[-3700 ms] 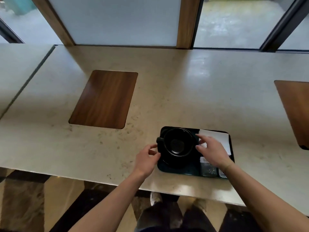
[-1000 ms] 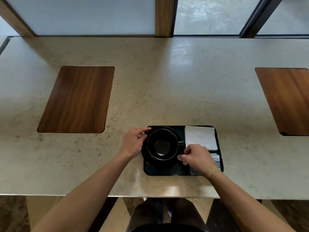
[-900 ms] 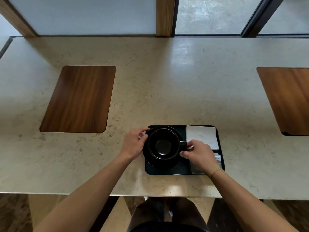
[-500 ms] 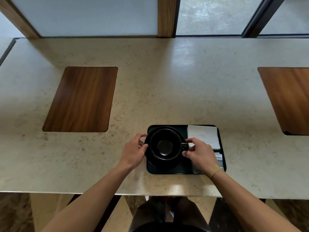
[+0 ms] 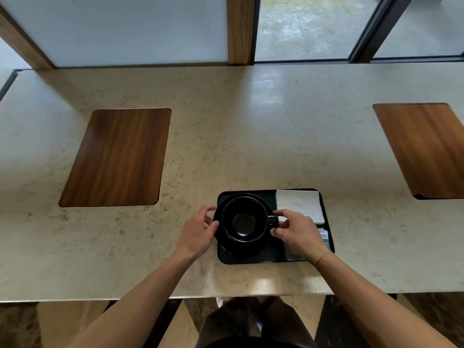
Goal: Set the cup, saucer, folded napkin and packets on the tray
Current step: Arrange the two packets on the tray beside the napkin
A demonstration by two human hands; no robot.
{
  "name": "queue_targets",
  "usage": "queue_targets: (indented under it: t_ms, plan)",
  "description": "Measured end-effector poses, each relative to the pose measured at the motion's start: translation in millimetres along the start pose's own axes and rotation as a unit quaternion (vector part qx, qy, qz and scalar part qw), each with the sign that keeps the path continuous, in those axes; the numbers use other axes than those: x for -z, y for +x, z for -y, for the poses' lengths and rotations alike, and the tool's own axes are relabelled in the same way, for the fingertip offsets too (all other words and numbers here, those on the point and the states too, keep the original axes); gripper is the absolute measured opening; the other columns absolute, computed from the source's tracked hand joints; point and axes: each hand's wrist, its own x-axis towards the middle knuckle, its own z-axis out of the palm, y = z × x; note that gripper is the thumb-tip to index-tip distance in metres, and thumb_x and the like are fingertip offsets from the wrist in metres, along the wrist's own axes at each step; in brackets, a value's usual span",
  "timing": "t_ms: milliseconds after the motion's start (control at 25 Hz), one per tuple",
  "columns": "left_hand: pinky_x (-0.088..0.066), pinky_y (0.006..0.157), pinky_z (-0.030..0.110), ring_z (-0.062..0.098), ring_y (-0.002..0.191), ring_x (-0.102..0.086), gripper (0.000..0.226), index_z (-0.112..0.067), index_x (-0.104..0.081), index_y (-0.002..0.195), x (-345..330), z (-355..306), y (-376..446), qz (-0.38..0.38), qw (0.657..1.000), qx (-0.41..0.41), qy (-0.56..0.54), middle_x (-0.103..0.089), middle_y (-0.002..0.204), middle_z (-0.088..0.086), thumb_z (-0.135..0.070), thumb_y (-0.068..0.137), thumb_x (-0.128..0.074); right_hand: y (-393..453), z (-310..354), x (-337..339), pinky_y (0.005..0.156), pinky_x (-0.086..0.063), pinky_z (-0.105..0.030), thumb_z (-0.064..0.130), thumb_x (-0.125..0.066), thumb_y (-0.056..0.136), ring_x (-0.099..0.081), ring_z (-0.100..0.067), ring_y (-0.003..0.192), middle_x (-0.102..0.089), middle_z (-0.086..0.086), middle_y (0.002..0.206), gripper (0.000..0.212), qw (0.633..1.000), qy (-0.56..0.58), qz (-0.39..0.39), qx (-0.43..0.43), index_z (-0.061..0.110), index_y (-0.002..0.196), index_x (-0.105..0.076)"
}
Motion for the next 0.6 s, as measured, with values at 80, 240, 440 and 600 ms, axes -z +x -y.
queue_targets:
  t_ms: [80,240,440,600]
  plan:
    - [-0.054,0.071,0.027,0.005,0.077,-0.063,0.03,-0.024,-0.056,0.124,6.7,-5.9,0.9,-0.042,0.999,-0.006,0.021,-0.063,0.094,-0.007,-0.024,0.094,-0.059,-4.3,-5.2,13.3,0.074,-0.052,-0.026,0.03,-0.072,0.079,-0.065,-0.008,0.079,-0.071,0.01,0.083,0.038,1.0,-0.003,0.001,0.0,0.031,0.116,-0.065]
    - [-0.05,0.069,0.021,0.005,0.078,-0.06,0.016,-0.023,-0.063,0.108,25.2,-48.8,9.4,-0.187,0.98,-0.072,-0.004,-0.061,0.095,-0.004,-0.018,0.093,-0.059,-5.7,-27.5,56.4,0.068,-0.051,-0.031,0.033,-0.066,0.081,-0.063,-0.006,0.076,-0.068,0.015,0.079,0.021,0.994,-0.033,-0.105,0.007,0.033,0.102,-0.07]
    - [-0.05,0.071,0.019,0.001,0.08,-0.06,0.018,-0.022,-0.066,0.109,-8.6,-141.7,14.8,-0.146,0.96,-0.229,0.07,-0.062,0.098,-0.004,-0.019,0.091,-0.063,5.3,-61.1,94.2,0.07,-0.051,-0.032,0.038,-0.062,0.087,-0.063,-0.014,0.098,-0.062,0.012,0.117,0.032,0.981,-0.138,-0.11,0.085,0.035,0.12,-0.062]
    - [-0.05,0.079,0.033,0.017,0.092,-0.063,0.022,-0.025,-0.068,0.112,-59.0,-173.0,14.1,-0.04,0.949,-0.234,0.209,-0.067,0.104,-0.003,-0.029,0.091,-0.064,17.6,-82.7,105.4,0.074,-0.051,-0.031,0.042,-0.061,0.088,-0.058,-0.015,0.106,-0.059,0.011,0.123,0.041,0.97,-0.164,-0.089,0.157,0.035,0.129,-0.056]
